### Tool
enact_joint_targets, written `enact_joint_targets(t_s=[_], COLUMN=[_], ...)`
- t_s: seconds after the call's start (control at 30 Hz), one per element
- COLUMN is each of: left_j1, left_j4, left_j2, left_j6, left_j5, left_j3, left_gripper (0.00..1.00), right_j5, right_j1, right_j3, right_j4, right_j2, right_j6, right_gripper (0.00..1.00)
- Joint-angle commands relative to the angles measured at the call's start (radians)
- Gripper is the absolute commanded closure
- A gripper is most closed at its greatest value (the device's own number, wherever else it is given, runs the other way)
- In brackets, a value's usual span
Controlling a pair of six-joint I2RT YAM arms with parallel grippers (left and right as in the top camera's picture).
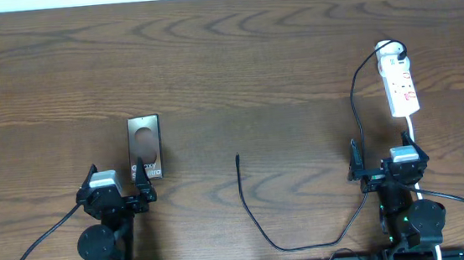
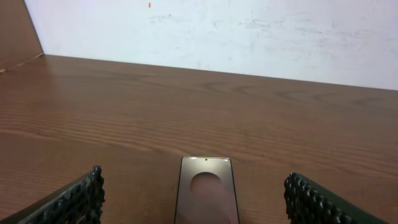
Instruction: Plug charger to phone and switch on socket
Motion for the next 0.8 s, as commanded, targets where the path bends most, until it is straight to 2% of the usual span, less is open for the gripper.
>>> enact_joint_targets(t_s=[0.0, 0.77], left_j1=[0.005, 0.005], left_j4=[-0.007, -0.008], left_j2=[-0.006, -0.006], left_j6=[0.002, 0.002], left_j5=[0.013, 0.013], left_j3=[-0.027, -0.027], left_gripper=[0.10, 0.11], right_j5=[0.012, 0.012], right_j1=[0.019, 0.019], right_j3=[-0.002, -0.002], right_j4=[-0.004, -0.004], right_j2=[-0.005, -0.005], right_j6=[-0.010, -0.010], right_gripper=[0.01, 0.01])
